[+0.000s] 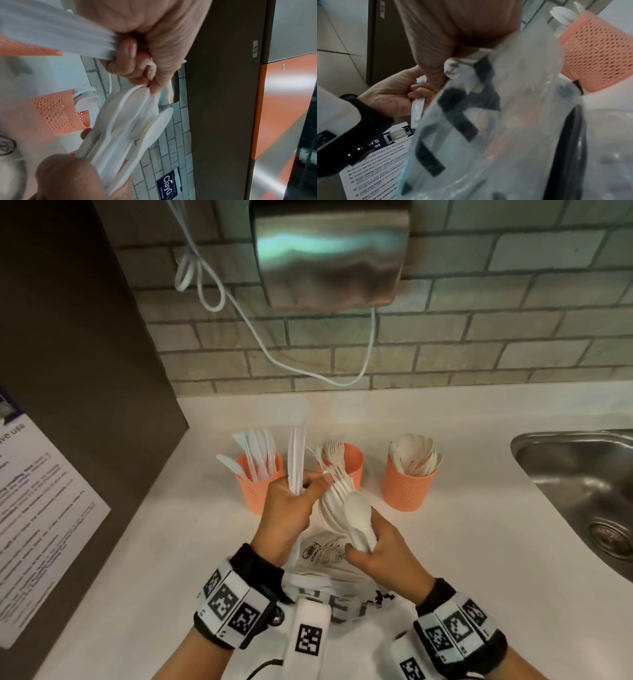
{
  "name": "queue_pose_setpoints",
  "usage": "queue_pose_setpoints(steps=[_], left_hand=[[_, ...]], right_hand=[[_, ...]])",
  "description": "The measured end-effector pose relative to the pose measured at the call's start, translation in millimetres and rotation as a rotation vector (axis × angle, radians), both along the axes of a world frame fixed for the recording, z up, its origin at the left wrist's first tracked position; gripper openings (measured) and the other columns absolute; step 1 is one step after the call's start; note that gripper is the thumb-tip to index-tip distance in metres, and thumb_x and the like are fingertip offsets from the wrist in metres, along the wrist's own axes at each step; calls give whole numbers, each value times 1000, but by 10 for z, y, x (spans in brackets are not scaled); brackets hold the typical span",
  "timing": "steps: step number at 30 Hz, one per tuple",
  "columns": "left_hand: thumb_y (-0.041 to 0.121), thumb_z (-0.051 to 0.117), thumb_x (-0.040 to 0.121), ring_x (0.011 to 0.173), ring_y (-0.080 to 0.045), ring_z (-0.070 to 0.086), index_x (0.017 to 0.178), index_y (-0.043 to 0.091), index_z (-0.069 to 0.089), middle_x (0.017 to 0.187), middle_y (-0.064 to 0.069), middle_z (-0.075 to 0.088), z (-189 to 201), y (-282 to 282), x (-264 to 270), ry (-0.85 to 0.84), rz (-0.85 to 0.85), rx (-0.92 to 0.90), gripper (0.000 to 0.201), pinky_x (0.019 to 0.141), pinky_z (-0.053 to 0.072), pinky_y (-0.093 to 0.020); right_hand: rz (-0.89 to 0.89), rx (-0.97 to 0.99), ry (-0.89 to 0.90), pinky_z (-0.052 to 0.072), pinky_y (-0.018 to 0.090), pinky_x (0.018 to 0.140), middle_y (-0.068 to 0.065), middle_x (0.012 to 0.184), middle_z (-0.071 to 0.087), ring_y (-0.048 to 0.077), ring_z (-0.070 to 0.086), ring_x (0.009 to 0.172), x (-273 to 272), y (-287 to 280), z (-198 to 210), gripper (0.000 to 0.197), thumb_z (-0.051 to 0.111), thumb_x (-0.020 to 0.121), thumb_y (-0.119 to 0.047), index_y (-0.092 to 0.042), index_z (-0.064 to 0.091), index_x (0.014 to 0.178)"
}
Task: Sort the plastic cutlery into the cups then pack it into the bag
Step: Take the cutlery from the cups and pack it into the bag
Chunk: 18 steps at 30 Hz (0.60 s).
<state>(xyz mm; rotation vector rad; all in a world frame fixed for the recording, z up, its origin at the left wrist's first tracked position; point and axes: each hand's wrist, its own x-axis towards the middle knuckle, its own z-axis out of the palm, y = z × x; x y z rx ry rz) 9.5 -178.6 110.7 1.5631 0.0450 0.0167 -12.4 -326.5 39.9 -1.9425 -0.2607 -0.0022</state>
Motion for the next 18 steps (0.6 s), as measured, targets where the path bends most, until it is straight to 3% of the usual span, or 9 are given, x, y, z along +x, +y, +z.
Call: queue_pose_setpoints(steps=[3, 7, 11, 15, 18], left_hand=[[14, 61, 87, 28, -2, 26, 74, 11, 60, 31, 10, 33, -4, -11, 50, -5, 69, -40, 14, 32, 23, -13], [17, 62, 87, 28, -2, 26, 74, 5, 58, 32, 10, 32, -33, -54, 31, -29, 10, -22, 18, 33, 23, -12], [15, 61, 87, 28, -1, 34, 64, 9, 55, 31, 12, 38, -99, -98, -22, -46, 9, -16, 25, 35, 27, -7], [14, 51, 93, 37, 2, 47, 72, 14, 62, 45, 10, 56, -34, -59, 89, -145, 132, -57, 24, 41, 35, -8], [19, 38, 99, 46, -6, 58, 78, 12, 56, 52, 0, 64, 87, 61, 221, -225, 235, -149, 29, 47, 46, -16]], right_hand=[[23, 29, 48, 47, 25, 69, -1, 96, 63, 12, 58, 78, -33, 13, 1, 41, 62, 64, -32, -43, 45, 99], [7, 55, 41, 49, 33, 79, 8, 105, 64, 25, 60, 92, -43, 26, -2, 42, 60, 65, -28, -42, 44, 101], [19, 73, 54, 50, 35, 82, 10, 107, 64, 25, 60, 94, -52, 31, 5, 42, 61, 62, -33, -39, 47, 101], [19, 35, 66, 50, 36, 73, 9, 99, 65, 24, 62, 82, -53, 8, -44, 37, 61, 66, -24, -33, 50, 101], [35, -14, 75, 49, 40, 71, 11, 93, 65, 27, 61, 80, -57, -1, -105, 39, 61, 68, -23, -18, 53, 106]])
